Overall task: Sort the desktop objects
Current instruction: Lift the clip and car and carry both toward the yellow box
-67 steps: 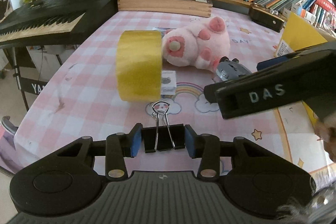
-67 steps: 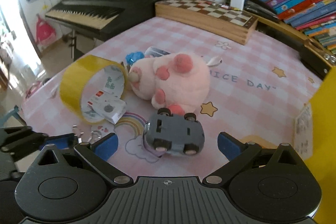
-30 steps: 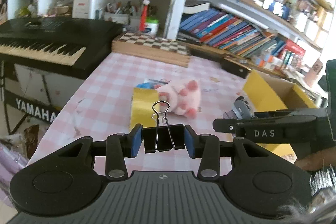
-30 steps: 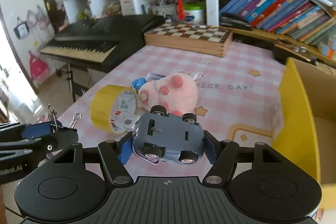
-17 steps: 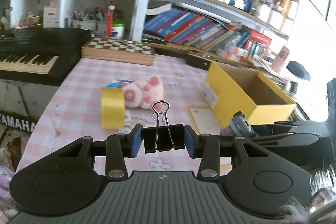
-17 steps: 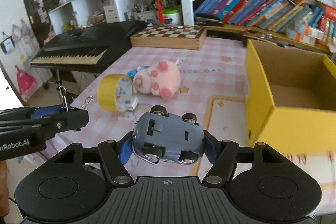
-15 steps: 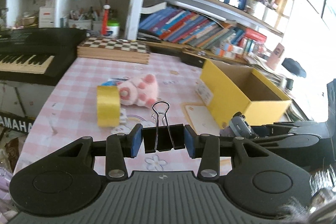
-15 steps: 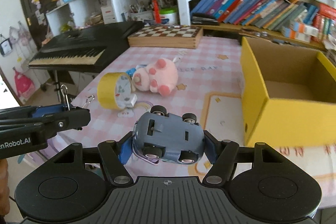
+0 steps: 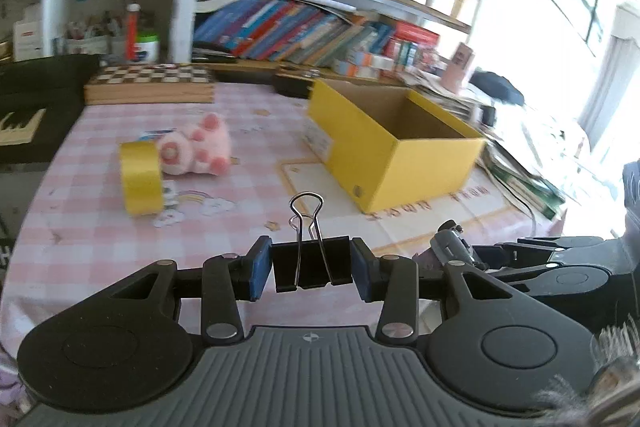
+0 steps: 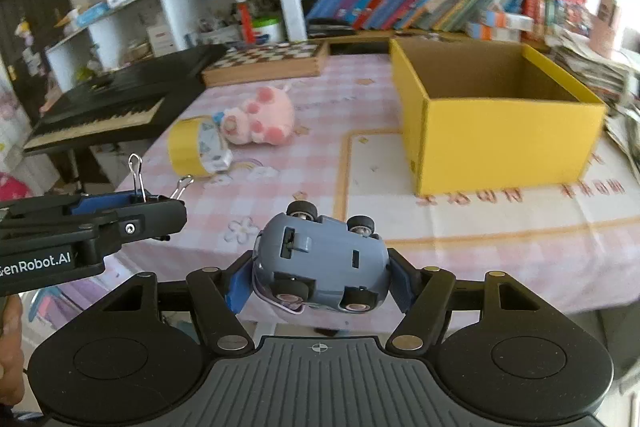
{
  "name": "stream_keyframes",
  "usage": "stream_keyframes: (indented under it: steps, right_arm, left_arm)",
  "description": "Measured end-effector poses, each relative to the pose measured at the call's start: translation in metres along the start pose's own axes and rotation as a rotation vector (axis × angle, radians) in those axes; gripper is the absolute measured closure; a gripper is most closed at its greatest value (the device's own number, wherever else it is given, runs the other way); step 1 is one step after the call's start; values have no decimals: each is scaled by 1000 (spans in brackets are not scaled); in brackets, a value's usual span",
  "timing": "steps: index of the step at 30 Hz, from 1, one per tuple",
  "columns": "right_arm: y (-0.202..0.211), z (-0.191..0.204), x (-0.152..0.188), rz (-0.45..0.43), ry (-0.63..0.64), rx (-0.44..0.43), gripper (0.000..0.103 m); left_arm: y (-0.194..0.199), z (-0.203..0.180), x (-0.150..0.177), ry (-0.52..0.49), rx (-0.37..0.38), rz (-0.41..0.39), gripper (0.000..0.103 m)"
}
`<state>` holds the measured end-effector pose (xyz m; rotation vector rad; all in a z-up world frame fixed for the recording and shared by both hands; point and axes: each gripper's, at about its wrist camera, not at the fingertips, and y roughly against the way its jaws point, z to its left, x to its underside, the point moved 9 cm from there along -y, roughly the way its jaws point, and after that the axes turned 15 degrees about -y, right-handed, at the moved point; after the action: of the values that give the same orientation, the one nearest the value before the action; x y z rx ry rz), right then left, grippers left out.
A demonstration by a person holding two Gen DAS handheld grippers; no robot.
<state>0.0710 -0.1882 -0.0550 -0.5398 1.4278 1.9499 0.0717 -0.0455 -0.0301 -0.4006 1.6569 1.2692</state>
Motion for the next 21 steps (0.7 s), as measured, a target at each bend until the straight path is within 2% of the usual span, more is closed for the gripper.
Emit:
stream_keyframes:
  steps: [10, 21]
  right_arm:
    - [25, -29, 8, -50, -83, 87, 35]
    - [36, -59, 8, -61, -130, 138, 35]
  left_arm:
    - [-4, -33, -4, -83, 113, -12, 64]
    - [-19, -61, -15, -120, 177, -14, 64]
